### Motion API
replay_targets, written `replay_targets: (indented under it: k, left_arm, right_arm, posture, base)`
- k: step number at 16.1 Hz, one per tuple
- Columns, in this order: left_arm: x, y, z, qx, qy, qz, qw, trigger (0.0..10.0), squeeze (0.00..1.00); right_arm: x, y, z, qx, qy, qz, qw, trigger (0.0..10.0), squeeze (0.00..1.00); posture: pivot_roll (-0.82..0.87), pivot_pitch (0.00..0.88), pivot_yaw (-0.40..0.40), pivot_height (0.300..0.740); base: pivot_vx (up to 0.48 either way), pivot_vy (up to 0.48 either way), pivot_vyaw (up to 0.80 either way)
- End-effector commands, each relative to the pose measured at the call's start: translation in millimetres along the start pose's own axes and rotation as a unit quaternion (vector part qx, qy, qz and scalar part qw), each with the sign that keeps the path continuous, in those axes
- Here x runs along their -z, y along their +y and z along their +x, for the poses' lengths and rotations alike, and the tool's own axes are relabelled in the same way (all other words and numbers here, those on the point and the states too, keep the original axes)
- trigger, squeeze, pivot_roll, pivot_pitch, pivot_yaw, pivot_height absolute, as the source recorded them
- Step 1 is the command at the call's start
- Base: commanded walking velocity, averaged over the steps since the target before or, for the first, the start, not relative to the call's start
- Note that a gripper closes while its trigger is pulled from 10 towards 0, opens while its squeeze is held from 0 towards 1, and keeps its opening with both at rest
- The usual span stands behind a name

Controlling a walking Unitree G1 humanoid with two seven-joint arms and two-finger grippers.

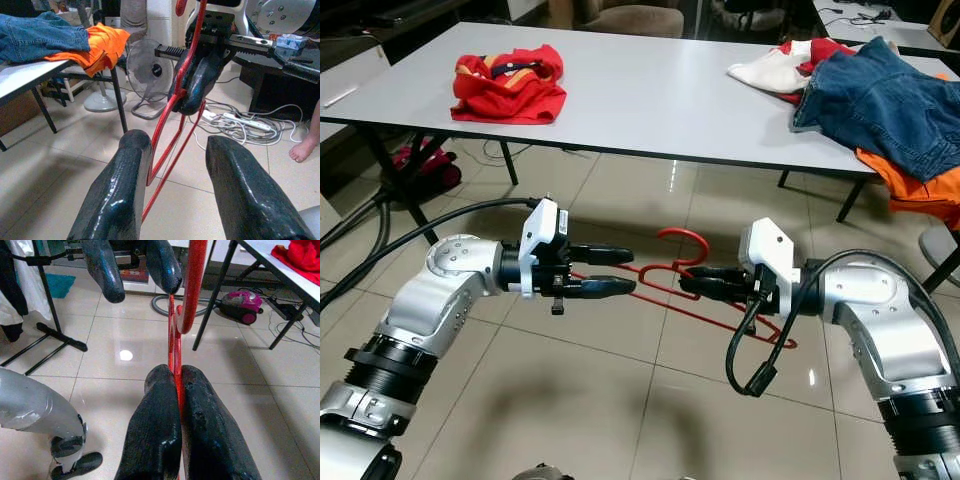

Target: Hang hanger

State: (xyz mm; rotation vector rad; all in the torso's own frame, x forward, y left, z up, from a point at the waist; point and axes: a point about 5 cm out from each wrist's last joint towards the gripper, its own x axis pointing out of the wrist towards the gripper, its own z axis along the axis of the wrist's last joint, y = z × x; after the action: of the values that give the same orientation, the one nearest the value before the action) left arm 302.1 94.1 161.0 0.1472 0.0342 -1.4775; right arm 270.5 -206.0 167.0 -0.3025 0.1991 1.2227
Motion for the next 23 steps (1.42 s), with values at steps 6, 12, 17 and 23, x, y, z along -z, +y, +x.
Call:
replay_targets:
  k: [6,12,17,23]
  left_arm:
    - [-11,5.5,17.1,-0.015,-0.006,0.037,0.999,10.0,0.00]
    - [-8,1.3,23.1,0.005,0.001,0.039,0.999,10.0,0.00]
    - [1,3.2,28.4,-0.004,0.029,0.056,0.998,10.0,0.00]
    - [-1,5.9,37.7,-0.015,0.015,0.056,0.998,10.0,0.00]
  right_arm:
    - [-7,-0.6,0.0,-0.015,0.003,-0.010,1.000,0.0,0.00]
    - [-8,-0.2,-0.4,-0.018,0.003,-0.009,1.000,0.0,0.00]
    - [-12,1.6,2.2,-0.026,-0.003,-0.012,1.000,0.0,0.00]
    - [-15,5.5,4.7,-0.038,-0.006,-0.017,0.999,0.0,0.00]
  posture:
    - [-0.09,0.012,0.020,0.740]
    - [-0.09,0.008,0.021,0.740]
    - [-0.09,0.000,0.021,0.740]
    - [-0.10,0.000,0.020,0.740]
  base:
    - [0.000,0.000,0.00]
    - [0.000,0.000,0.00]
    - [0.000,0.000,0.00]
    - [0.000,0.000,0.00]
